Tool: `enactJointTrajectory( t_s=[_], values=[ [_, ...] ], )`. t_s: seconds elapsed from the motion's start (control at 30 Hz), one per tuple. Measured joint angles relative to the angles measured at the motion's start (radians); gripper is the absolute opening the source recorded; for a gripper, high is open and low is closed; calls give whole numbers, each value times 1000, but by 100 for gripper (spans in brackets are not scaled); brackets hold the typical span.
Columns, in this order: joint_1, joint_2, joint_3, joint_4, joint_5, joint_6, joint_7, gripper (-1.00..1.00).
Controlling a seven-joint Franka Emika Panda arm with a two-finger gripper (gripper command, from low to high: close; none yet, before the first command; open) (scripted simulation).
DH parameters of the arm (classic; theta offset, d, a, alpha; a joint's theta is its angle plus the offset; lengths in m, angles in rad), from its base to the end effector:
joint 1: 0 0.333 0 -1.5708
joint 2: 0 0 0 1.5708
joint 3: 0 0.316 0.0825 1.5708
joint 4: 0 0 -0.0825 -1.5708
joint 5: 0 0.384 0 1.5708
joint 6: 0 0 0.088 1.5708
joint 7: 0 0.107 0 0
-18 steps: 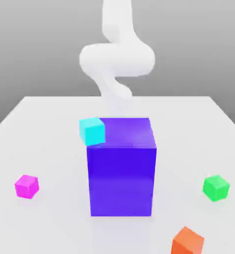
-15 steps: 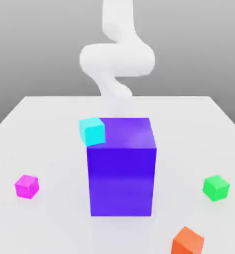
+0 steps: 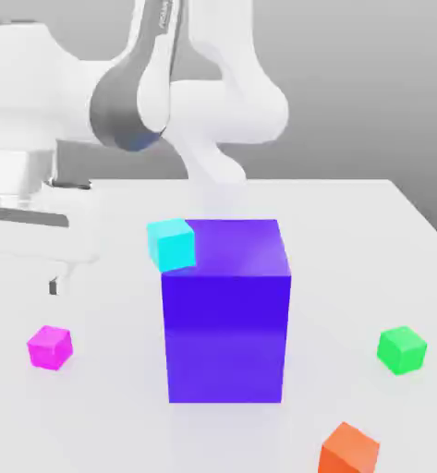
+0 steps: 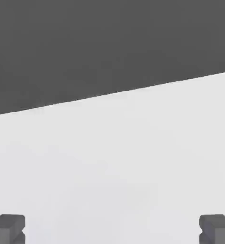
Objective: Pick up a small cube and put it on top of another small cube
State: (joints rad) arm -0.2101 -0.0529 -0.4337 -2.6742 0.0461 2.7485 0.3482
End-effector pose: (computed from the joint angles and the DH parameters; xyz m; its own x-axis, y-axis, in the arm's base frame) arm 0.3428 -0.2574 0.2636 0.5051 -0.8575 0.0980 -0.8544 -0.5128 -0.0833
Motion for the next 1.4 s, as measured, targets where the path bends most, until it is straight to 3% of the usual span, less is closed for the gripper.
enactJointTrajectory(
  t_s=[0.13,0.3,0.33,0.57,0.77,0.83,1.0,1.2,1.4],
  values=[
    [-68,155,-4,-56,114,86,-153,0],
    [-234,338,199,-23,315,218,-314,0],
    [-269,372,241,-15,350,244,-341,-100],
    [-280,380,254,-13,355,249,-345,-100],
    [-165,186,84,-62,116,109,-165,-100],
    [-135,188,88,-22,68,88,-140,-100],
    [-33,184,191,115,64,16,-103,-100],
    [171,140,361,101,38,-18,-112,-100],
    [501,91,537,69,9,-58,-141,-100]
  ],
)
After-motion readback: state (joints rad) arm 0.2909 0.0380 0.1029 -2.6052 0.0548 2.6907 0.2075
